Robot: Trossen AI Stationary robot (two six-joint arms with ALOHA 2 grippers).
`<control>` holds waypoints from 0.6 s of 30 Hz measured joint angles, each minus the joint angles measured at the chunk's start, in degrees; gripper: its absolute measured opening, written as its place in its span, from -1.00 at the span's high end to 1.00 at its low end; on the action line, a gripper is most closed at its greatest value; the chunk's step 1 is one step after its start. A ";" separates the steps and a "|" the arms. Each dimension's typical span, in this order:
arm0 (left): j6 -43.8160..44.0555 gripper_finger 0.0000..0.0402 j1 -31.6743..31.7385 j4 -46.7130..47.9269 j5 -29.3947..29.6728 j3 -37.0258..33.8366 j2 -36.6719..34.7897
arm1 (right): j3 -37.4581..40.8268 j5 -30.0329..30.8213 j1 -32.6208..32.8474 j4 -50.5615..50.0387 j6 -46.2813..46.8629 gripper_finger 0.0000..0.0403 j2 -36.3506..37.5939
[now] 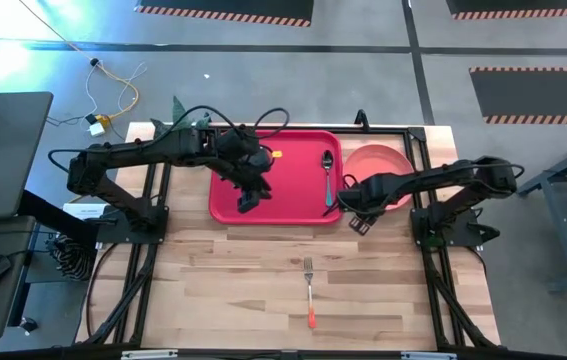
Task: Pick and place plate/cup/fork/spoon on tray
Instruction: Put the pink plate on the red serving tray to the bottom right of the blue cup
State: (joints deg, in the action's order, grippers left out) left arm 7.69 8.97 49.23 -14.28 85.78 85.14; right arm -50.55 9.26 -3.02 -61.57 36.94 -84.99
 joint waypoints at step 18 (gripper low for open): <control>3.72 0.44 0.00 -2.40 0.15 -0.01 0.02 | 5.86 -0.98 -4.66 6.37 -2.52 0.48 -0.02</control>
State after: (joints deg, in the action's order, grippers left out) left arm 11.41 8.97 46.83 -14.13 85.77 85.17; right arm -44.69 8.28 -7.69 -55.20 34.41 -85.01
